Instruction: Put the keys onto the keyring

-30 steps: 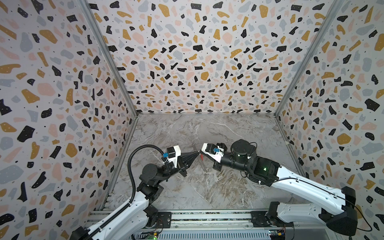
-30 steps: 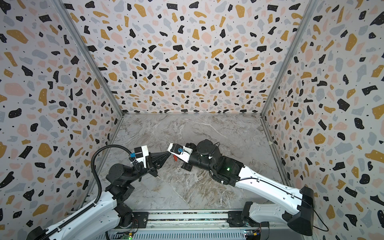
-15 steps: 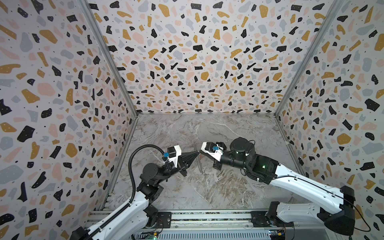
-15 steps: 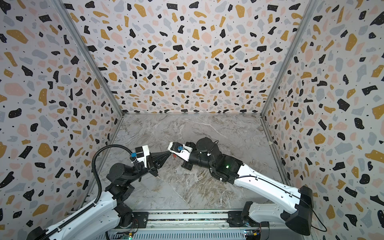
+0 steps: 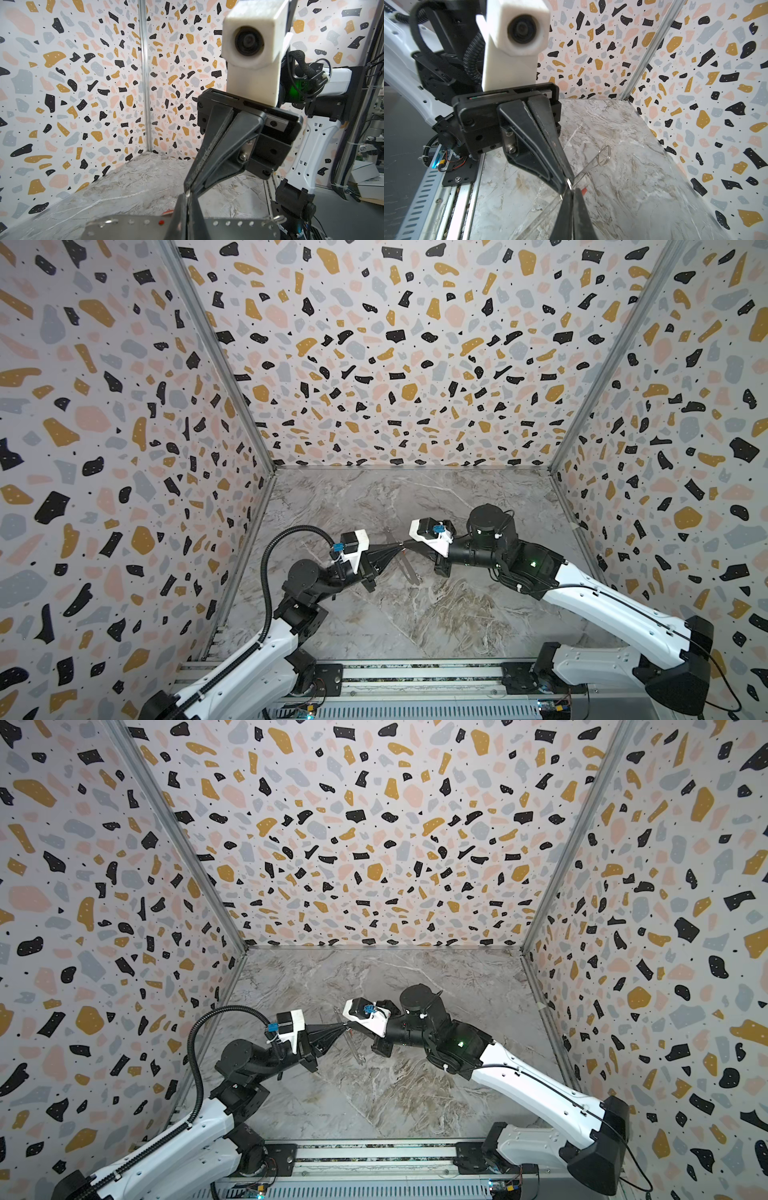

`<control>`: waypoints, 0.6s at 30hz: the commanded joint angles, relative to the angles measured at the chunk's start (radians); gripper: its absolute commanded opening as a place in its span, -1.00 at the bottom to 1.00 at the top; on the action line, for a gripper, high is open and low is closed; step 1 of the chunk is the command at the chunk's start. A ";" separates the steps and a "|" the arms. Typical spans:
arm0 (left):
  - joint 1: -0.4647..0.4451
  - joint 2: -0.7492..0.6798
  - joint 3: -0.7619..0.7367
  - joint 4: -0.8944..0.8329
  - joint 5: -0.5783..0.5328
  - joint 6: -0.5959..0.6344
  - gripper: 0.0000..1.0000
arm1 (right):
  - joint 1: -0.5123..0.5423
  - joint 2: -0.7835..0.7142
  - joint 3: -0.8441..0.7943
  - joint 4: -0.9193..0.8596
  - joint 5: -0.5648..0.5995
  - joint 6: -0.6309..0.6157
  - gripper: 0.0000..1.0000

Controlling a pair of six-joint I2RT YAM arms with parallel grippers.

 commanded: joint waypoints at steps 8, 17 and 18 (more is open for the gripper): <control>-0.006 0.017 0.070 0.038 0.096 0.040 -1.00 | -0.010 0.016 0.045 -0.061 -0.114 0.013 -0.88; -0.006 0.028 0.076 0.037 0.109 0.042 -1.00 | -0.016 0.028 0.056 -0.081 -0.157 0.008 -1.00; -0.005 0.028 0.076 0.038 0.109 0.041 -1.00 | -0.016 0.028 0.057 -0.083 -0.162 0.007 -1.00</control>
